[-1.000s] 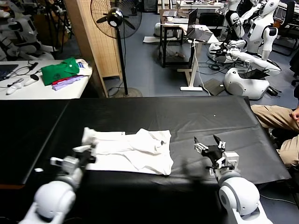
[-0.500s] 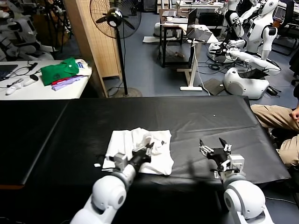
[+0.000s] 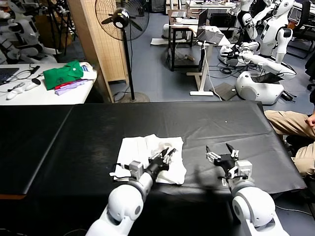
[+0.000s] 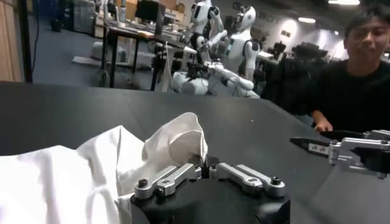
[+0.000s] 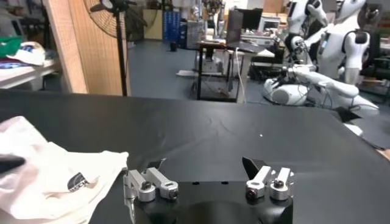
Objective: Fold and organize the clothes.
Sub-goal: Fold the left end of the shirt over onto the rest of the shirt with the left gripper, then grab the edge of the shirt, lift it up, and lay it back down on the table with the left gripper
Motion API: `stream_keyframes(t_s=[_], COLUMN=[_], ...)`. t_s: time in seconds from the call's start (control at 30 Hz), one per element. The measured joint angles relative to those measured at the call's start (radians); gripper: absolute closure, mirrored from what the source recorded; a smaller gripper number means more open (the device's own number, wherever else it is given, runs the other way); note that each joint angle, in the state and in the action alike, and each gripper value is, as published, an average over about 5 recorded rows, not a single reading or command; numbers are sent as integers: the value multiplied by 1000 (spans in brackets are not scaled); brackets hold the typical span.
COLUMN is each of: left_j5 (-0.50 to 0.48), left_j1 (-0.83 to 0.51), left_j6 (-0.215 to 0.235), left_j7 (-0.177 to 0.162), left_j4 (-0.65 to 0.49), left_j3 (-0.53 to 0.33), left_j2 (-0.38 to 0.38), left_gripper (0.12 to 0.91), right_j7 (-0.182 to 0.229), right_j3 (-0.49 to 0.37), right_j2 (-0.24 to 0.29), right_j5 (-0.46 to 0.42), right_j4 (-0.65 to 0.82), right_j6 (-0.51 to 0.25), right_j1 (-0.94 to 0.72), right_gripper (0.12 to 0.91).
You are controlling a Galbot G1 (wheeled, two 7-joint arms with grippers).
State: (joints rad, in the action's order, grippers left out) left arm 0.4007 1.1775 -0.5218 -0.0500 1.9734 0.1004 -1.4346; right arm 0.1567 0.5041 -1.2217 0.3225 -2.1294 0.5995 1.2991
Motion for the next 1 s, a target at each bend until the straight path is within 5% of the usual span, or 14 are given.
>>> stream_keyframes(t_s=[0.2, 0.3, 0.7, 1.0], left_j5=[-8, -43, -80, -107], left_j1=[-10, -10, 91, 132], left_j6=[14, 39, 78, 76], left_j7=[15, 13, -18, -18], left_j4=[36, 54, 77, 73], left_j3=[13, 47, 247, 283], left_j2=[4, 34, 207, 213], left_gripper=[296, 241, 232, 232], right_j7=[-41, -82, -314, -357], right_j3=[-35, -77, -388, -598], right_j2=[23, 39, 131, 191], right_j5=[5, 11, -90, -150], right_j4=[22, 42, 110, 131], right_j6=[-12, -32, -127, -119], right_j1=[-31, -58, -249, -350], right_gripper=[227, 227, 227, 227])
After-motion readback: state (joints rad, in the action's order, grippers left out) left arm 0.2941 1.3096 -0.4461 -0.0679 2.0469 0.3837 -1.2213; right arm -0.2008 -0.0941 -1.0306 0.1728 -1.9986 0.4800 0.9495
